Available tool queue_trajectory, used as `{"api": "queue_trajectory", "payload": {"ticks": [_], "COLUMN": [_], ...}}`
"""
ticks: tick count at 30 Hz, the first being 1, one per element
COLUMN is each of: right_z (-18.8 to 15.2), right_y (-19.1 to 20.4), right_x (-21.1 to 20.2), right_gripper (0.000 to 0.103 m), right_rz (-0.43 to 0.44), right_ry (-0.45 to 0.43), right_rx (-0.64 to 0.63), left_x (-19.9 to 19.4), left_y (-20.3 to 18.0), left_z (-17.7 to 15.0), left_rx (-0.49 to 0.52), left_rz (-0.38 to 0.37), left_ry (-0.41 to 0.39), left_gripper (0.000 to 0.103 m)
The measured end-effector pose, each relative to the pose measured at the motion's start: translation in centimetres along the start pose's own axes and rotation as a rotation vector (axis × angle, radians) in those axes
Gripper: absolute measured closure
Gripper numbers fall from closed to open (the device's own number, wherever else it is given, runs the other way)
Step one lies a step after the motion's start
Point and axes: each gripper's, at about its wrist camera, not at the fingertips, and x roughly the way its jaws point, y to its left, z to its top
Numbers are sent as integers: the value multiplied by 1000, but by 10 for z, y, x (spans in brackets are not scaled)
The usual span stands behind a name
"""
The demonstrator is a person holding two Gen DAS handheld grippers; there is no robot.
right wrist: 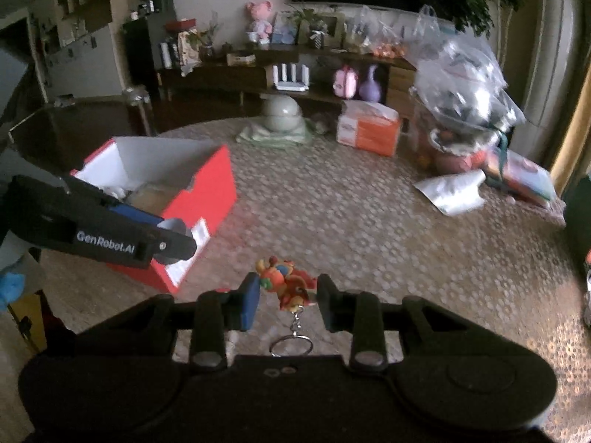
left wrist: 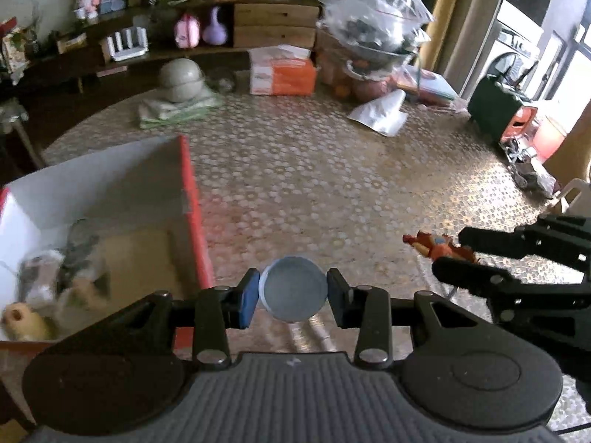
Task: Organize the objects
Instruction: 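Lift the white cup and orange toy and carry both over the red box, then lower both items into the red box and open both grippers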
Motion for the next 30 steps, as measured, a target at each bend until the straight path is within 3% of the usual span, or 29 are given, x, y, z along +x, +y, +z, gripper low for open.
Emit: {"api": "queue_trajectory", "payload": {"ticks": [15, 23, 30], "right_z": [55, 79, 92], "right_y": [100, 143, 163], "right_x": [19, 52, 91], "right_gripper": [70, 70, 70], "right_rz": [58, 76, 83], "right_ry": [-50, -59, -11], "right_rx": [-174, -212, -215], "left_x": [-58, -59, -44], "left_y": [106, 153, 187], "left_z": [-13, -15, -15], "left_rx": [-103, -136, -140], "left_rz": [136, 203, 253], "left_ry": [-42, -37, -15], "left_gripper": [65, 65, 65]}}
